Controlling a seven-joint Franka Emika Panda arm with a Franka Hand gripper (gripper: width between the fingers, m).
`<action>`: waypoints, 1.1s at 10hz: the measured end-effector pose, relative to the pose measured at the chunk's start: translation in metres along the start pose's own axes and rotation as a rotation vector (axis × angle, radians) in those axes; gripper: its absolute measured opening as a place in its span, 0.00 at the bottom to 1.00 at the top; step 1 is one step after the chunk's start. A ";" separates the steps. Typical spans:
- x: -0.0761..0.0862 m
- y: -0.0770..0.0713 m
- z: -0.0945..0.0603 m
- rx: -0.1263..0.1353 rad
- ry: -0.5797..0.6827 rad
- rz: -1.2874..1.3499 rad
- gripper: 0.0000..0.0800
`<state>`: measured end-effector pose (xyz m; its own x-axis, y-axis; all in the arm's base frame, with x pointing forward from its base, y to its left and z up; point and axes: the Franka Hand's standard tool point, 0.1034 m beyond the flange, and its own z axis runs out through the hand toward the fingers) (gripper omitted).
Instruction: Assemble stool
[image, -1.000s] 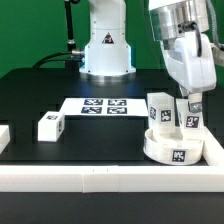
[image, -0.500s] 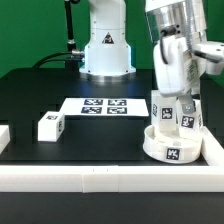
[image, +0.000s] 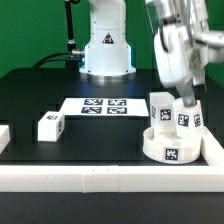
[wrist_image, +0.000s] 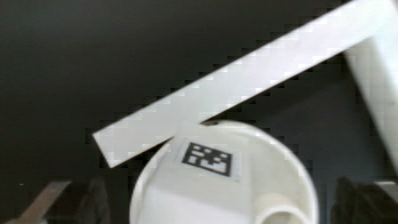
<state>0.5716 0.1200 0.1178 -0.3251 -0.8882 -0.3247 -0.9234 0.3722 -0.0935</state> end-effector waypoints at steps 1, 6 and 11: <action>0.001 0.000 0.001 0.000 0.003 -0.132 0.81; -0.002 0.001 0.002 -0.042 0.025 -0.790 0.81; -0.014 0.001 0.007 -0.155 0.021 -1.480 0.81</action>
Offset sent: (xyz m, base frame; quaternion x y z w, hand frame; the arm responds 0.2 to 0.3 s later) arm 0.0000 0.0000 0.0000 0.0000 0.0000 -0.1790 0.9838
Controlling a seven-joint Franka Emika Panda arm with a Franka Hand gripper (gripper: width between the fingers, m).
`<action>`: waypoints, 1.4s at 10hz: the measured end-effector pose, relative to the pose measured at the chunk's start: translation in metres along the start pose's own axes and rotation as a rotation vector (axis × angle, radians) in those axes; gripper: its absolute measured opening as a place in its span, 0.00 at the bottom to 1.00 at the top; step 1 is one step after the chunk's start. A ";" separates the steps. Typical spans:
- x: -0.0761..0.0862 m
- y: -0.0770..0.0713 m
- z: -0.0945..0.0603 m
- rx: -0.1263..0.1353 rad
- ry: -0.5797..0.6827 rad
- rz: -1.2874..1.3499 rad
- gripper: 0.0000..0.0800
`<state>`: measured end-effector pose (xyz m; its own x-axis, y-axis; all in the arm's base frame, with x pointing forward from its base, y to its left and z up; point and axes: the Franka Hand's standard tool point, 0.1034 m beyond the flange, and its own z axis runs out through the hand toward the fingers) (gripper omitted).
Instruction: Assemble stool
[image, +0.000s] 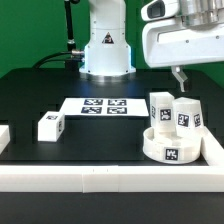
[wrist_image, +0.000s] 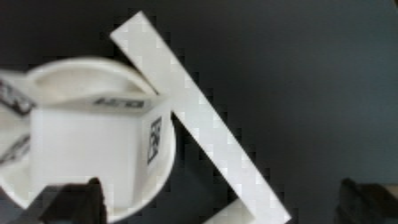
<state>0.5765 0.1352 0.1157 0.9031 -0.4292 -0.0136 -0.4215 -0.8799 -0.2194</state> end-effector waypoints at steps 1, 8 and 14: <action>0.000 0.000 0.000 0.000 0.000 -0.114 0.81; 0.007 0.009 0.013 -0.036 -0.081 -0.955 0.81; 0.006 0.035 0.031 -0.095 0.067 -1.102 0.81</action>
Offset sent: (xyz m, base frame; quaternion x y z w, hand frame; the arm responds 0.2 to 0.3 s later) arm 0.0079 0.0016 -0.0131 -0.0239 -0.0441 -0.4365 0.8983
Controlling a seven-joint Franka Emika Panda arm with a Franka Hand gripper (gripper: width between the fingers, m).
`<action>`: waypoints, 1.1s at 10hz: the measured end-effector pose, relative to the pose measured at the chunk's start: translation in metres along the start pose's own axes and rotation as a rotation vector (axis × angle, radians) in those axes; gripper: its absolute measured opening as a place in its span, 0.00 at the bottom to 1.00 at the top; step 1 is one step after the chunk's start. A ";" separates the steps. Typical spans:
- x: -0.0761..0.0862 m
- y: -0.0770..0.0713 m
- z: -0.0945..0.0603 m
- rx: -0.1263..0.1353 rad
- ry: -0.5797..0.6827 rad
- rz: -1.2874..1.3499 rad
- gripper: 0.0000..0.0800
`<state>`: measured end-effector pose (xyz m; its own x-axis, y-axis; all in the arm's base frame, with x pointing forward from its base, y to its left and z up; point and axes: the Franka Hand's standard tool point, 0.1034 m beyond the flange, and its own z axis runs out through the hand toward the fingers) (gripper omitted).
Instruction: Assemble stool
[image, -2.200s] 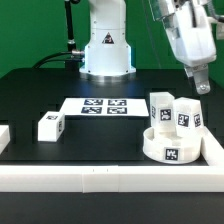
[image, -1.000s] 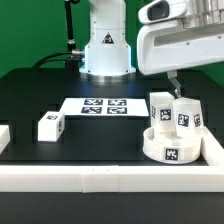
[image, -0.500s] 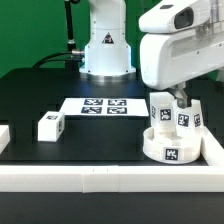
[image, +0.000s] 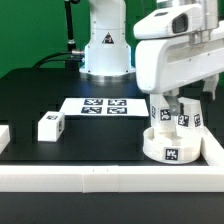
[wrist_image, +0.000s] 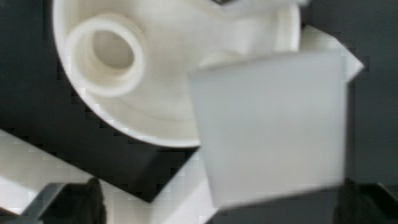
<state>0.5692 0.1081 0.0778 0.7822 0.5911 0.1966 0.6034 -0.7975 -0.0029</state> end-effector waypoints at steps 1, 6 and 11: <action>-0.005 -0.002 0.003 0.000 -0.004 0.003 0.81; -0.006 -0.005 0.005 0.004 -0.008 0.022 0.45; -0.007 -0.006 0.006 0.006 -0.011 0.265 0.42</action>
Offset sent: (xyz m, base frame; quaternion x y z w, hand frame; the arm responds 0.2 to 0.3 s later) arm -0.0058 0.0074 -0.0023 0.0049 0.0011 0.0120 0.9999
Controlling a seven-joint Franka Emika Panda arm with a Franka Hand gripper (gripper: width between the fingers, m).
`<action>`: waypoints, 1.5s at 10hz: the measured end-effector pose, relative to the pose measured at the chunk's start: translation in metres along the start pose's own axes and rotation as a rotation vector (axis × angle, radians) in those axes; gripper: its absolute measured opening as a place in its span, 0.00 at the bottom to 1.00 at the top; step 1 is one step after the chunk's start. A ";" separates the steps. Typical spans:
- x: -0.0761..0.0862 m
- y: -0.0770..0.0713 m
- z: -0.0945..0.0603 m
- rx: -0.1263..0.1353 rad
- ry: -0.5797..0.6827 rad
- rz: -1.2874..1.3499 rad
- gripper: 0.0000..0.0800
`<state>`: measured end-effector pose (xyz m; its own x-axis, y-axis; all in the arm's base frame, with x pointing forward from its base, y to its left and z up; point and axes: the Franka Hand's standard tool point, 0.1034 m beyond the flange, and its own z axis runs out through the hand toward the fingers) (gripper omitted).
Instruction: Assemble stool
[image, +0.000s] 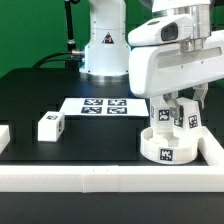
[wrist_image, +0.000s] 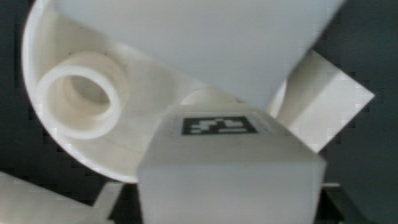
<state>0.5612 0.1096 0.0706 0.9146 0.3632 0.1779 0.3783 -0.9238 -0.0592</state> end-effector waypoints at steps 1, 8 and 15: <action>0.000 -0.002 0.001 0.003 0.000 0.156 0.42; 0.007 -0.005 -0.003 0.033 0.073 1.101 0.42; 0.003 0.008 -0.007 0.159 0.135 1.909 0.42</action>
Offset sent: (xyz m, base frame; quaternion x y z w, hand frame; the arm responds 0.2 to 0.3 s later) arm -0.0024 0.0175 -0.0033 0.0146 -0.0006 0.3965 0.9179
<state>0.5657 0.1025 0.0775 0.0580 -0.9855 -0.1592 -0.9496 -0.0052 -0.3134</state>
